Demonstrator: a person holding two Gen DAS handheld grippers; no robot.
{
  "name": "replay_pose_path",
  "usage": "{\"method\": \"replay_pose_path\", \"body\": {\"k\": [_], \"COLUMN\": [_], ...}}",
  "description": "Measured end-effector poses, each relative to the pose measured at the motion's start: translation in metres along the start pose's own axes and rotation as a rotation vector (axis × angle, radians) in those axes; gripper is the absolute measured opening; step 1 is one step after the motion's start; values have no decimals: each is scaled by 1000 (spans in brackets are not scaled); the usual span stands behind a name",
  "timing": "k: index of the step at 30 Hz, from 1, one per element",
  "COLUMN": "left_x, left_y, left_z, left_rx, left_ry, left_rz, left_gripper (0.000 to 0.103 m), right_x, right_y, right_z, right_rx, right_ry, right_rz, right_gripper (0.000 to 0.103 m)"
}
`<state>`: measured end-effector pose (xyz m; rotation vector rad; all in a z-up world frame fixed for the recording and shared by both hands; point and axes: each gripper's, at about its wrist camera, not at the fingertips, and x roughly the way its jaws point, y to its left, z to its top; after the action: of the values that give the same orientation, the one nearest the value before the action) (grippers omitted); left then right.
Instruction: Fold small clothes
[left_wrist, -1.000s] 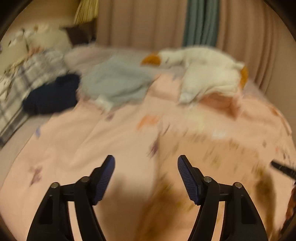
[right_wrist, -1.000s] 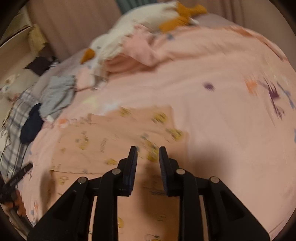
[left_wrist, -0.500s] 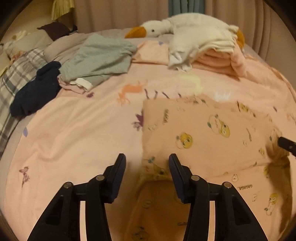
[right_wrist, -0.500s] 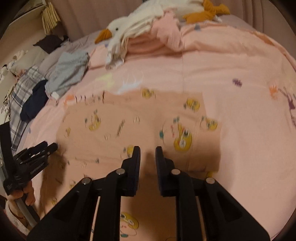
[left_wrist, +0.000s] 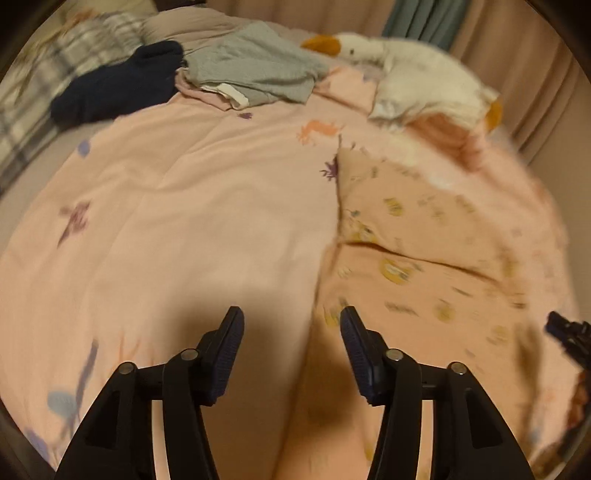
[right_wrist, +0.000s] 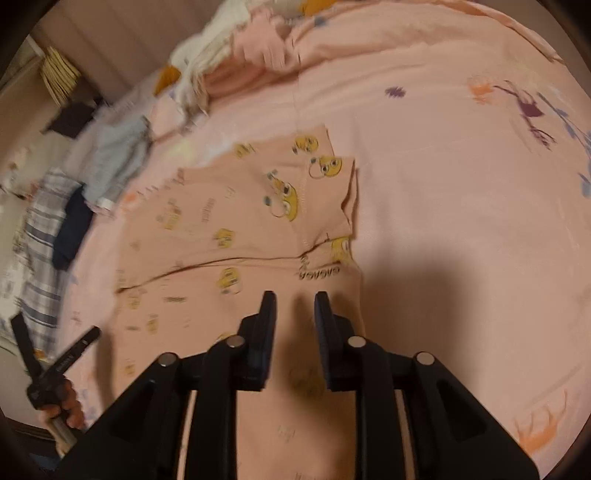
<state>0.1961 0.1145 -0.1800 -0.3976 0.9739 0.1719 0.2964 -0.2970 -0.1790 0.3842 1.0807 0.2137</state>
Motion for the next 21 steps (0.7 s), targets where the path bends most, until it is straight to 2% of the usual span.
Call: {"method": "replay_pose_path", "body": {"k": [1, 2, 3, 4, 5, 7, 8, 11, 12, 13, 15, 17, 19, 21], "left_x": [-11, -19, -24, -28, -31, -34, -35, -27, -30, -36, -42, -37, -28, -22], "left_y": [9, 17, 24, 30, 36, 52, 58, 73, 75, 72, 69, 65, 57, 46], "left_z": [-10, -20, -26, -35, -44, -67, -75, -107, -115, -123, -133, -146, -155, -155], "left_rx": [-39, -72, -93, -105, -106, -152, -174, -229, -235, -229, -229, -312, -345, -340], "left_ry": [-20, -31, -25, 1, 42, 107, 121, 201, 203, 183, 198, 266, 321, 323], "left_rz": [-27, -37, -43, -59, -100, -194, -217, -259, -275, -312, -386, -518, -600, -608], "left_gripper": [63, 72, 74, 74, 74, 74, 76, 76, 76, 76, 76, 76, 76, 76], "right_x": [-14, -29, -37, -43, -49, -57, -57, -63, -65, -65, -67, -68, -65, -63], "right_y": [-6, -14, -18, -24, -32, -42, -40, -44, -46, -50, -56, -60, -54, -45], "right_z": [-7, -18, -28, -39, -56, -83, -94, -137, -146, -156, -177, -195, -210, -215], "right_rx": [45, 102, 143, 172, 199, 238, 244, 218, 228, 243, 273, 318, 339, 305], "right_ry": [-24, -58, -77, -79, -55, -10, 7, 75, 86, 97, 124, 145, 160, 158], "right_rz": [18, 43, 70, 105, 158, 204, 197, 90, 80, 87, 130, 155, 187, 207], "right_gripper": [55, 74, 77, 77, 77, 77, 77, 77, 77, 77, 77, 77, 77, 77]}}
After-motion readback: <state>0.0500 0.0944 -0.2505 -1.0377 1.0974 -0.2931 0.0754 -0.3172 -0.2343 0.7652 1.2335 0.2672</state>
